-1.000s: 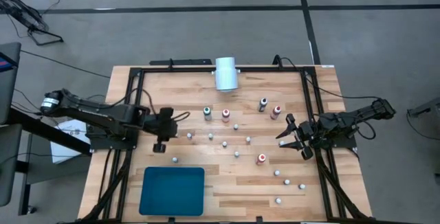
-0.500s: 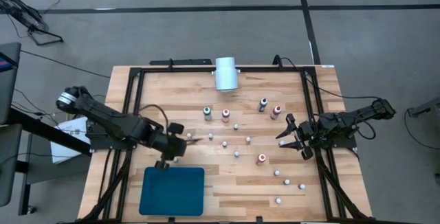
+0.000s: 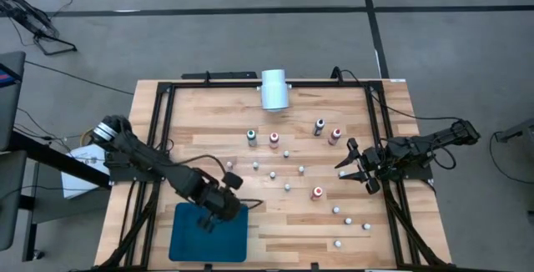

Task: Pick & Place food coloring
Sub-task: Put the small black food coloring bottle into the blue bin

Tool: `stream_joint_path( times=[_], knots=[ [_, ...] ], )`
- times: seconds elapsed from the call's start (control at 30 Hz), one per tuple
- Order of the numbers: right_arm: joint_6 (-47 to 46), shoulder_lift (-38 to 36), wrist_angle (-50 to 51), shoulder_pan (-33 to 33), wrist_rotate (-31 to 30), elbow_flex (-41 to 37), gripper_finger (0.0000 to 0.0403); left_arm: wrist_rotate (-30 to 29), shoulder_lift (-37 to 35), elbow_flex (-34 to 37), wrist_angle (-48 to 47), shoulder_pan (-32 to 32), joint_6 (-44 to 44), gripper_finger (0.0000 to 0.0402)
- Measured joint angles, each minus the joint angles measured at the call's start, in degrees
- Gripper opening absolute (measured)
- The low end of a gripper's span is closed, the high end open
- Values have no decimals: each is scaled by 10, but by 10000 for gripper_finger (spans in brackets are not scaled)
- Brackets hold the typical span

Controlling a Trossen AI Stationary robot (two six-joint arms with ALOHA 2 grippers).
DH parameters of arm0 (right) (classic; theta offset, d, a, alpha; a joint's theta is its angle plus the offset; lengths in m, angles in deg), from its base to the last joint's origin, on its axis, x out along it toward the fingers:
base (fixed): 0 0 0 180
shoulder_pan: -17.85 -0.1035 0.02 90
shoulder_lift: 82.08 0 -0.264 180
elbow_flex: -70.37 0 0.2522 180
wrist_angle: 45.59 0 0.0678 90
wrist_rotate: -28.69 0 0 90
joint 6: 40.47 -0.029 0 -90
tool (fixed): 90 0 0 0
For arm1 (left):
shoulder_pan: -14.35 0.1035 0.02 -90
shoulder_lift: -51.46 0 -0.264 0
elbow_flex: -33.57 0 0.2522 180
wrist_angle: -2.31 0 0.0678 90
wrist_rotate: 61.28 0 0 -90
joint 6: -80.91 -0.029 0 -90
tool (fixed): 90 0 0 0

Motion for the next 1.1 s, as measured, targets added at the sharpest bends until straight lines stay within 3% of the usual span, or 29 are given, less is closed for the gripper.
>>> stream_joint_path(
  times=[0.4, 1.1],
  knots=[
    [0, 0, 0, 0, 0, 0, 159, 15, 51, 0, 26, -10, -13, 71],
    [0, 0, 0, 0, 0, 0, 159, 3, 51, 0, 17, -9, -50, 72]
  ],
)
